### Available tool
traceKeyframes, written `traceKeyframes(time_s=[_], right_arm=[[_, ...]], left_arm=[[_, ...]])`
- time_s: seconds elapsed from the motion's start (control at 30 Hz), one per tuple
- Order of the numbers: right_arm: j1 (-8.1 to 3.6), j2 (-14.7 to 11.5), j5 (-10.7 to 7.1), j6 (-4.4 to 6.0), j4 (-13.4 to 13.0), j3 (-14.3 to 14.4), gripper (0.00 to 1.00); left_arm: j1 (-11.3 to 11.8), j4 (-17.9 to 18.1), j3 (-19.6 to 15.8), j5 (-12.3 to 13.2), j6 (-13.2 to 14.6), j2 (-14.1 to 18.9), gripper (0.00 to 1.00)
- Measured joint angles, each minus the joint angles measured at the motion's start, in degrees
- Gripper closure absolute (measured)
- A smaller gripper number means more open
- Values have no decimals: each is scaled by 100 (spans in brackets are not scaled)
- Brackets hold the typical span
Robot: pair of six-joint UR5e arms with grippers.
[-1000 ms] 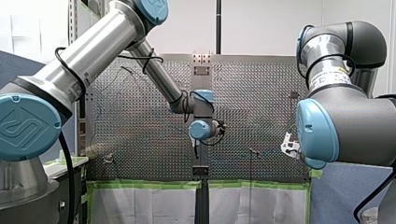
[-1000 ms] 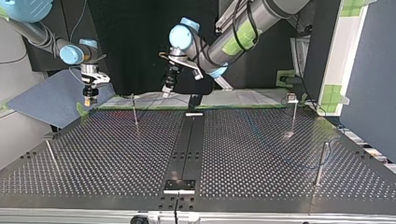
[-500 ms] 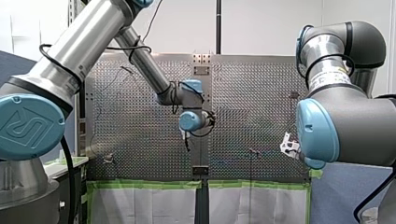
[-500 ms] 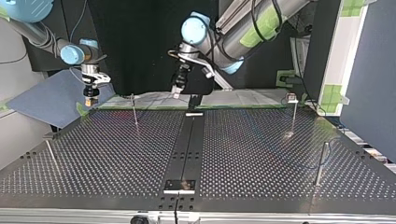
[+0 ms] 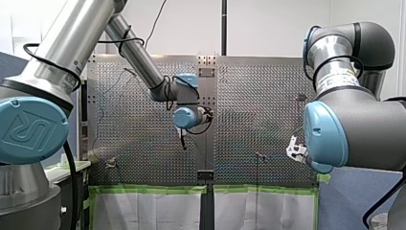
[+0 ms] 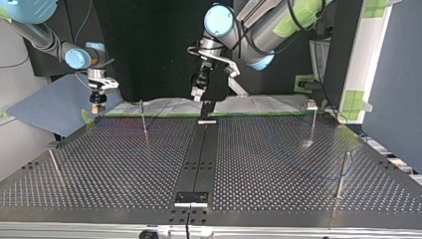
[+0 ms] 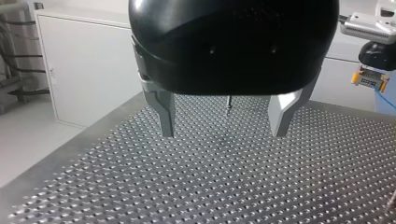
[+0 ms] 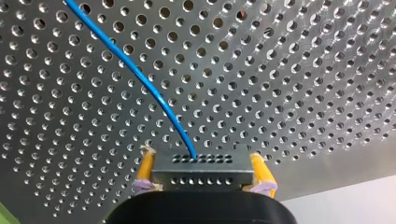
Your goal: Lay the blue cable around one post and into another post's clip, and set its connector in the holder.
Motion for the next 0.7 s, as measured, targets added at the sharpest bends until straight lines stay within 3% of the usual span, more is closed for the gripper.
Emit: traceKeyframes(time_s=[0.37, 0.7], right_arm=[[25, 0, -5, 0, 16, 1, 100], [36, 0, -5, 0, 2, 1, 100]], left_arm=[[147, 298, -533, 22, 5, 534, 0], [302, 345, -1047, 51, 43, 1047, 0]])
